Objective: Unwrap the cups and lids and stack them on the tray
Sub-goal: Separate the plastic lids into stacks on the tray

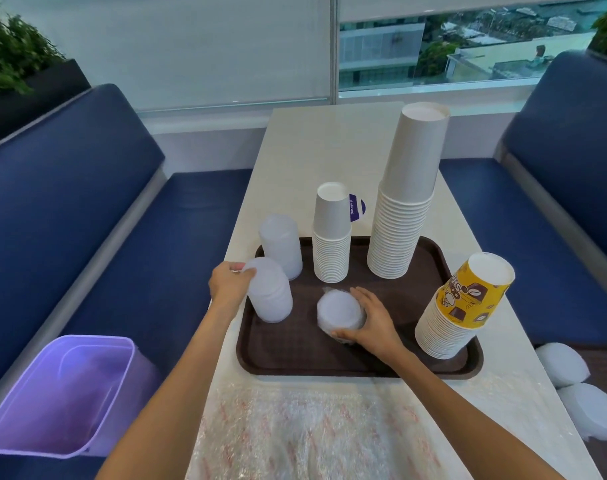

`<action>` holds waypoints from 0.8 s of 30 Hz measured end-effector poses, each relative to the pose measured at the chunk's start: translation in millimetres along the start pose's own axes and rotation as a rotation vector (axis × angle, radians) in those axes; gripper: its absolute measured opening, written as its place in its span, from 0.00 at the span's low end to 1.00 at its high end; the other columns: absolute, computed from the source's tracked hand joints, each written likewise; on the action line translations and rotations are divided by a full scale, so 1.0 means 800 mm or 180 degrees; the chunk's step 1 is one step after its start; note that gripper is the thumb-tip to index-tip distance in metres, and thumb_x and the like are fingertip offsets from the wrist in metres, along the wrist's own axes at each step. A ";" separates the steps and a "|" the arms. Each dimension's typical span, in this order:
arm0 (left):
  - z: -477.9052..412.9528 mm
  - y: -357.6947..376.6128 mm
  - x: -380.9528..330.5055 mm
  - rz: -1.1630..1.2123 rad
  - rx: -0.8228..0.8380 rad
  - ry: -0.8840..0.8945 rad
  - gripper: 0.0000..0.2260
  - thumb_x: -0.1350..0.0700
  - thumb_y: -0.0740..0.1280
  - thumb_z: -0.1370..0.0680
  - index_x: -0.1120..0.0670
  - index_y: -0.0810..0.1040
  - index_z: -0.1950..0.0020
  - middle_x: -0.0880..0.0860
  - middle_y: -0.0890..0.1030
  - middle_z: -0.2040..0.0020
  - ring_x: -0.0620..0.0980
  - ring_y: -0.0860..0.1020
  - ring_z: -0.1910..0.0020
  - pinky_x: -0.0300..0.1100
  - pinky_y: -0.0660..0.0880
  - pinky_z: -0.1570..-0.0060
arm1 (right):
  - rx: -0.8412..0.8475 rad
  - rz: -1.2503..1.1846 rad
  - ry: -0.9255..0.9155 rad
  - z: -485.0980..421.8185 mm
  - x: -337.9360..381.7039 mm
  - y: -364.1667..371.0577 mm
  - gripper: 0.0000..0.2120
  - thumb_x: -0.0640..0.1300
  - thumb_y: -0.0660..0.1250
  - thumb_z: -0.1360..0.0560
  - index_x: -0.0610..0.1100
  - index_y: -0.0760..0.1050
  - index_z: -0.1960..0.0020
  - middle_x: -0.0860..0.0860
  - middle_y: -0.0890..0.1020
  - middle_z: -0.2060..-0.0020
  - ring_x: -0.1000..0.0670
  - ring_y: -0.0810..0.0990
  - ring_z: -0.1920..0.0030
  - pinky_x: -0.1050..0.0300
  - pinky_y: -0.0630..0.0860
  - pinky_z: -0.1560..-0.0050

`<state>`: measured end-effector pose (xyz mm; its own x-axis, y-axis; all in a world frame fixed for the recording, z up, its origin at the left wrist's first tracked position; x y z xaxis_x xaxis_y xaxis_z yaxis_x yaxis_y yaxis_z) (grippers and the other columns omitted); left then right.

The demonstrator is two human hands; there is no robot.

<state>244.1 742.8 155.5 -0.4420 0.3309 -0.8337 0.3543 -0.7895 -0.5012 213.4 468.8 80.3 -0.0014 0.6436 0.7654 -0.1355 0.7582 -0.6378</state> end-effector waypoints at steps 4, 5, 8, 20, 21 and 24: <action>0.009 0.006 0.002 -0.0381 0.0005 0.0145 0.13 0.57 0.65 0.21 0.62 0.74 0.40 0.59 0.76 0.40 0.57 0.75 0.43 0.44 0.71 0.51 | -0.0032 -0.0049 -0.0004 0.002 0.003 -0.002 0.44 0.52 0.79 0.36 0.44 0.62 0.26 0.48 0.64 0.27 0.48 0.62 0.28 0.52 0.59 0.28; 0.011 0.007 0.000 -0.0467 0.0015 0.0221 0.13 0.57 0.64 0.21 0.62 0.73 0.38 0.59 0.76 0.40 0.57 0.74 0.42 0.44 0.70 0.51 | -0.0045 -0.0077 0.0006 0.003 0.002 -0.003 0.44 0.53 0.79 0.36 0.44 0.63 0.26 0.48 0.64 0.27 0.49 0.63 0.28 0.52 0.60 0.28; 0.015 0.011 -0.004 -0.0755 0.0071 0.0507 0.18 0.52 0.61 0.19 0.60 0.70 0.33 0.59 0.73 0.35 0.57 0.73 0.38 0.45 0.70 0.47 | -0.0103 -0.0162 0.0021 0.005 0.002 -0.005 0.43 0.56 0.77 0.36 0.44 0.64 0.27 0.49 0.67 0.29 0.49 0.66 0.30 0.50 0.64 0.29; 0.032 0.033 0.004 -0.1468 0.0632 0.1172 0.39 0.46 0.73 0.29 0.52 0.57 0.24 0.53 0.62 0.26 0.55 0.66 0.30 0.49 0.69 0.36 | -0.0156 -0.0281 0.0062 0.007 0.003 -0.002 0.37 0.55 0.77 0.35 0.44 0.69 0.31 0.49 0.72 0.33 0.49 0.71 0.35 0.50 0.70 0.34; 0.032 0.034 0.004 -0.1501 0.0636 0.1185 0.39 0.45 0.73 0.29 0.52 0.57 0.24 0.53 0.62 0.26 0.55 0.66 0.30 0.49 0.69 0.36 | -0.0156 -0.0281 0.0072 0.007 0.002 -0.002 0.37 0.55 0.77 0.35 0.44 0.69 0.31 0.49 0.73 0.33 0.49 0.71 0.35 0.50 0.71 0.34; 0.032 0.034 0.005 -0.1550 0.0644 0.1174 0.38 0.45 0.72 0.28 0.52 0.57 0.24 0.53 0.62 0.25 0.55 0.66 0.30 0.49 0.69 0.36 | -0.0149 -0.0294 0.0088 0.008 0.001 -0.001 0.37 0.54 0.78 0.35 0.44 0.69 0.31 0.49 0.73 0.34 0.49 0.72 0.36 0.50 0.71 0.34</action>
<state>231.0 709.0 144.5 -0.1878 0.8037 -0.5646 0.0061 -0.5739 -0.8189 207.0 468.1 82.1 0.0363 0.5728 0.8189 -0.0872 0.8181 -0.5684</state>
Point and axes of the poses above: each hand's wrist, its own z-axis away from the middle knuckle, its own y-axis out of the palm, x = y × z, the point moved 6 cm from there along -z, towards the middle knuckle
